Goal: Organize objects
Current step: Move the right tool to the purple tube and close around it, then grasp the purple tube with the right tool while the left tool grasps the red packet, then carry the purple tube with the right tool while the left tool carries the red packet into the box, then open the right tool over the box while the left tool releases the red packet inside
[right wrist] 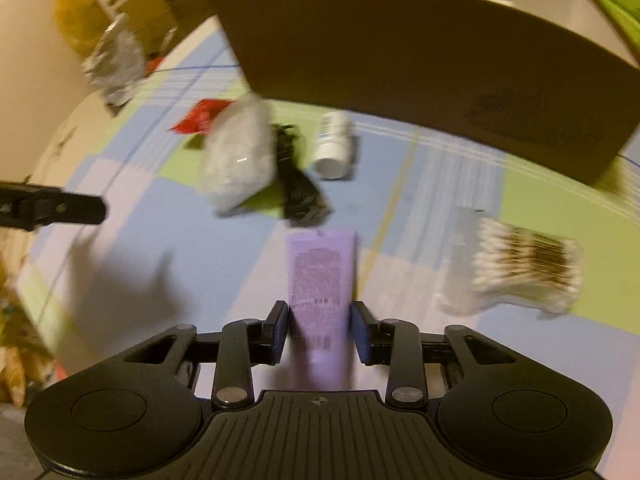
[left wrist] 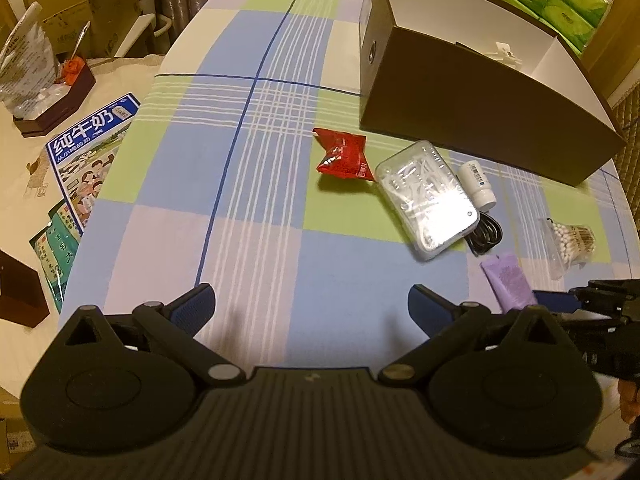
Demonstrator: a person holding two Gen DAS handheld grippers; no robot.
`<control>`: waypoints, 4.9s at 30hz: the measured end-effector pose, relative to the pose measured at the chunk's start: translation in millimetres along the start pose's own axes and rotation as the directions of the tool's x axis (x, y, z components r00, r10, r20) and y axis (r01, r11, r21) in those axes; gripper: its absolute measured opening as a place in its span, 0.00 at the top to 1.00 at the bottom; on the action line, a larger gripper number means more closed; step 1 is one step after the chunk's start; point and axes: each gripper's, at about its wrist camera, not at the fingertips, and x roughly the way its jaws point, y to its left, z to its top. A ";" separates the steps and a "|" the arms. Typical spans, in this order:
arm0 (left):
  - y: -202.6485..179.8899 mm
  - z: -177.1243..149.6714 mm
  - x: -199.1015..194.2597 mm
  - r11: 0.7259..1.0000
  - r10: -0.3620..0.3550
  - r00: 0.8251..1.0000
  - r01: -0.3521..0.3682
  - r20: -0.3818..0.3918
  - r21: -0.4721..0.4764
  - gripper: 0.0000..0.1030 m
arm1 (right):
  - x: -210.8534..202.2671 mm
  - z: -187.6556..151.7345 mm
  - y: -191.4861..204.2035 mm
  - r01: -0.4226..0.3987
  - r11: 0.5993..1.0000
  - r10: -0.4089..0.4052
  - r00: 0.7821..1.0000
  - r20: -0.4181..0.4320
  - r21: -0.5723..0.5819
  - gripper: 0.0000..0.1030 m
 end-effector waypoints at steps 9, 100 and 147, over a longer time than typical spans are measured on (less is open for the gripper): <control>-2.0 14.9 11.1 0.999 -0.021 1.000 0.021 0.005 0.040 0.03 | 4.2 16.8 -21.8 0.092 0.983 -0.105 0.991 0.081 0.157 0.70; -21.3 22.8 -8.5 0.985 -0.114 0.988 0.098 0.107 0.142 0.74 | -57.4 14.1 -20.8 -0.029 0.982 -0.023 0.960 0.278 0.184 0.71; -123.7 225.5 47.9 0.941 -0.179 0.957 0.098 0.229 0.323 0.77 | -24.5 197.5 -163.1 0.211 0.924 -0.314 0.896 0.314 0.319 0.70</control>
